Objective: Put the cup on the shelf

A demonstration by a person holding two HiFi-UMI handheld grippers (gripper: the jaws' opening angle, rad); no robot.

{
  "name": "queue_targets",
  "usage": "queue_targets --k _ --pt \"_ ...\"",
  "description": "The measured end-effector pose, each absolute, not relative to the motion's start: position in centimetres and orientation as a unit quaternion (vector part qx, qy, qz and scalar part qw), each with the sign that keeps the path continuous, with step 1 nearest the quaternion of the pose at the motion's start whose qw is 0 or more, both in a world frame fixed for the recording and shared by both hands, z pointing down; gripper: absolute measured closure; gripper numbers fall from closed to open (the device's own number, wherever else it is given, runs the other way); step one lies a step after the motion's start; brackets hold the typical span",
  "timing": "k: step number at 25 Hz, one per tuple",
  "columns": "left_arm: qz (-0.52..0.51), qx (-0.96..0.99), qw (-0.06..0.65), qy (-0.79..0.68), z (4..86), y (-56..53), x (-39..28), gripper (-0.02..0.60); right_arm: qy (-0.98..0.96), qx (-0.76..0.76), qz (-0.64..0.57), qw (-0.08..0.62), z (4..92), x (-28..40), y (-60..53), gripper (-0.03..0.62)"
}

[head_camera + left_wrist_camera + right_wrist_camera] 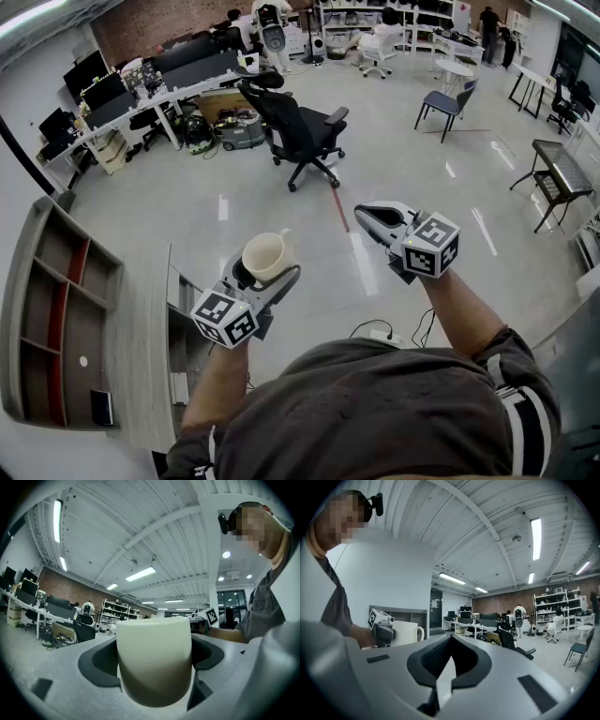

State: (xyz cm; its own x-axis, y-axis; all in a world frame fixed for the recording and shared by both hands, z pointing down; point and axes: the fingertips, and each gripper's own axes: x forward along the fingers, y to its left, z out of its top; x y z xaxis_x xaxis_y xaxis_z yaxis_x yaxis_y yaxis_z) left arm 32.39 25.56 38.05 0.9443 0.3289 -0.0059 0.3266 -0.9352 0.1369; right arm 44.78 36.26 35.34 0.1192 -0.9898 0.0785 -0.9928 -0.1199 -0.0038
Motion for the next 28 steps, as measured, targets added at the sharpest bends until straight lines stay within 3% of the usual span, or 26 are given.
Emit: queue_targets --k 28 --pt "0.020 0.986 0.070 0.151 37.7 31.5 36.2 0.150 -0.687 0.726 0.033 0.009 35.2 48.0 41.6 0.603"
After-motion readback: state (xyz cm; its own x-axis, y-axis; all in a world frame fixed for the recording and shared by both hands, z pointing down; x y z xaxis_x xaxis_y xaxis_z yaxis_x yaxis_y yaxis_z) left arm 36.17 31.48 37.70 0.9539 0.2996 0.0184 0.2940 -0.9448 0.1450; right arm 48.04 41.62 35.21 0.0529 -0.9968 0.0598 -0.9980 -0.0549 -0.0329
